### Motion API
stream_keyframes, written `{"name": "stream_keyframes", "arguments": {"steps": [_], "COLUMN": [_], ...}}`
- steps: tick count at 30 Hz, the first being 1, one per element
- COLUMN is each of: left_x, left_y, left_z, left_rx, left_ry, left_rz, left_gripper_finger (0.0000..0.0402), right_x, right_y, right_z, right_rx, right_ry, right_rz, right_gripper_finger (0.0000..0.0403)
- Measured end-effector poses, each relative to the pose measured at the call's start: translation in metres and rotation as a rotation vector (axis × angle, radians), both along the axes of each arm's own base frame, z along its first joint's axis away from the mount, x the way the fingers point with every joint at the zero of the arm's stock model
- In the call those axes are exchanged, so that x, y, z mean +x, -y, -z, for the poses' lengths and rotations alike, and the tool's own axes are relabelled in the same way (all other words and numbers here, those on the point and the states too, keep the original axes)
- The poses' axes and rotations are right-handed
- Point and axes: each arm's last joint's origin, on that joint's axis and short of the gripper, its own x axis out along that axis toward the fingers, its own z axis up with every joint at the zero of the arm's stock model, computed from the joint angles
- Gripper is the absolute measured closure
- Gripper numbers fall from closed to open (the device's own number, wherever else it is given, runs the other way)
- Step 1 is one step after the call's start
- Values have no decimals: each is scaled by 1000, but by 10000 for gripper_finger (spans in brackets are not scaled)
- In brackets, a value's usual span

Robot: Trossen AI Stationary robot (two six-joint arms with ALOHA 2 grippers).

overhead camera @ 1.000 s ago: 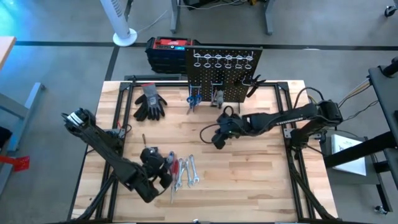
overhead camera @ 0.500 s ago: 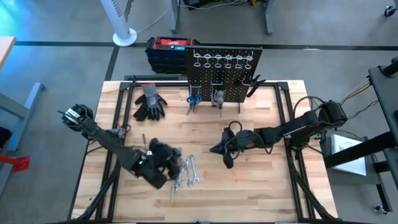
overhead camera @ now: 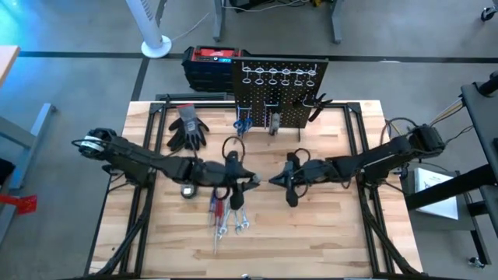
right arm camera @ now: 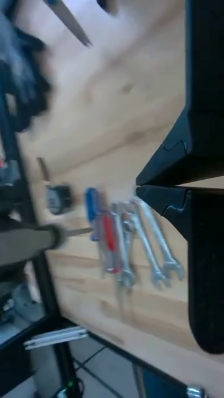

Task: Hang tools onto peg board
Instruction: Hang the grey screwdriver on the pegboard

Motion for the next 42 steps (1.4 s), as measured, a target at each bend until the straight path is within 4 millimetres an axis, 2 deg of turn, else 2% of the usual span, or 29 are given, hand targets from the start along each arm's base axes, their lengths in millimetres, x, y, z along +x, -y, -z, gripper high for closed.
{"name": "stream_keyframes", "arguments": {"steps": [4,9,14,18,20,25,29,31,37,42], "left_x": [1,-9,-29,-39,-40,-33,-24,-22,-6,11], "left_y": [-12,-23,-31,-33,-33,-30,-28,-27,-22,-19], "left_z": [4,17,34,44,49,53,55,59,66,70], "left_rx": [-13,-43,-51,-44,-40,-43,-69,-76,-81,-96], "left_ry": [116,340,551,630,648,718,761,743,737,739], "left_rz": [67,158,190,189,189,242,298,317,436,493], "left_gripper_finger": [287,287,287,287,287,287,287,287,287,287], "right_x": [-21,-38,-43,-35,-23,14,37,47,52,54], "right_y": [4,8,8,7,5,-4,-9,-10,-11,-14], "right_z": [-7,6,17,27,33,38,34,30,22,15], "right_rx": [8,82,133,136,127,74,44,49,59,79], "right_ry": [52,160,363,402,370,357,386,408,431,438], "right_rz": [-5,13,3,1,1,-86,-133,-161,-212,-292], "right_gripper_finger": [400,386,345,298,273,219,193,184,175,203]}}
